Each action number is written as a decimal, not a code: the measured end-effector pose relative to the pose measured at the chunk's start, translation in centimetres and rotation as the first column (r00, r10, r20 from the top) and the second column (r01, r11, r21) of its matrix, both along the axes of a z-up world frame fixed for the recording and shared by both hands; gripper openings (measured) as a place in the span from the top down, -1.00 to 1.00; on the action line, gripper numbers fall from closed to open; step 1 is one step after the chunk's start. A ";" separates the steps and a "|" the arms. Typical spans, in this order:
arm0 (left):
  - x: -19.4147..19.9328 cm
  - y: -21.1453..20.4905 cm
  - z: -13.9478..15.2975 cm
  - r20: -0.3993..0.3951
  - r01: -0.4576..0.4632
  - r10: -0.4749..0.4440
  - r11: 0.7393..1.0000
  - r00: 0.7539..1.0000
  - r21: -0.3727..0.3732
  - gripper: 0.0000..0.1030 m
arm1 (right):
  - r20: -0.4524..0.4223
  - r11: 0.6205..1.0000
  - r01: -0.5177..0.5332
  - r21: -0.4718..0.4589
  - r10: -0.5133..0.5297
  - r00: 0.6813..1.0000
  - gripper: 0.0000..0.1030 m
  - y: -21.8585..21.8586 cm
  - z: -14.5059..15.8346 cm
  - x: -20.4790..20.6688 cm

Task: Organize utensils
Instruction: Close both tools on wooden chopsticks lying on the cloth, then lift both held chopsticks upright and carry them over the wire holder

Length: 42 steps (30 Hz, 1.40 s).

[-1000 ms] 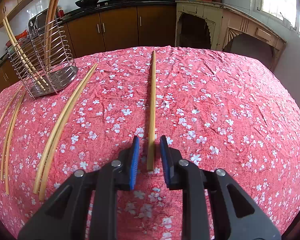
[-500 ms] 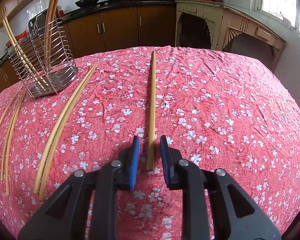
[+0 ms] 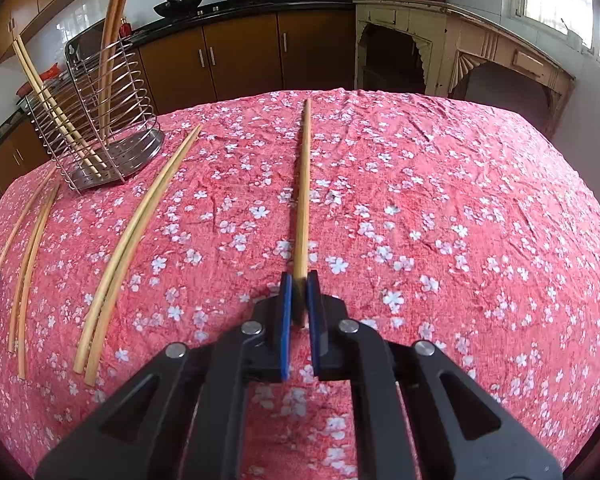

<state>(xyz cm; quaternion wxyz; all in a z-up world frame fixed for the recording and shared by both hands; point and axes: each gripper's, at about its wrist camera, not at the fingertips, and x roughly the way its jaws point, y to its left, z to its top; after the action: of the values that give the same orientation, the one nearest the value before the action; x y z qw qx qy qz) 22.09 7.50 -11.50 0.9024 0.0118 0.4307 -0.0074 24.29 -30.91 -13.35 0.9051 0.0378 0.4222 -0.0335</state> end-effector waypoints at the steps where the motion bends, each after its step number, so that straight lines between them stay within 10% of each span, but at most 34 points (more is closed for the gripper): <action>1: -0.1 0.0 0.0 0.000 -0.002 0.002 1.000 1.000 0.001 0.82 | 0.000 1.000 0.000 -0.001 0.000 1.000 0.82 0.0 0.0 -0.2; 17: -4.3 -0.6 4.8 0.157 0.031 -0.032 0.999 0.987 0.009 0.86 | 0.226 0.997 0.024 -0.071 -0.008 0.974 0.85 -0.7 6.5 -4.8; 42: -4.7 -0.3 17.9 0.505 -0.006 0.025 0.999 0.863 -0.040 0.86 | 0.530 0.999 -0.019 -0.041 0.038 0.847 0.85 -0.1 19.3 -5.3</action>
<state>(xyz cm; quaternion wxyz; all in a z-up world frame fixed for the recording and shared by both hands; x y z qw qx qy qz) 17.38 7.24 6.36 0.9837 -0.0068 0.1794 -0.0048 19.03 -30.98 5.94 0.9874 0.0237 0.1559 -0.0155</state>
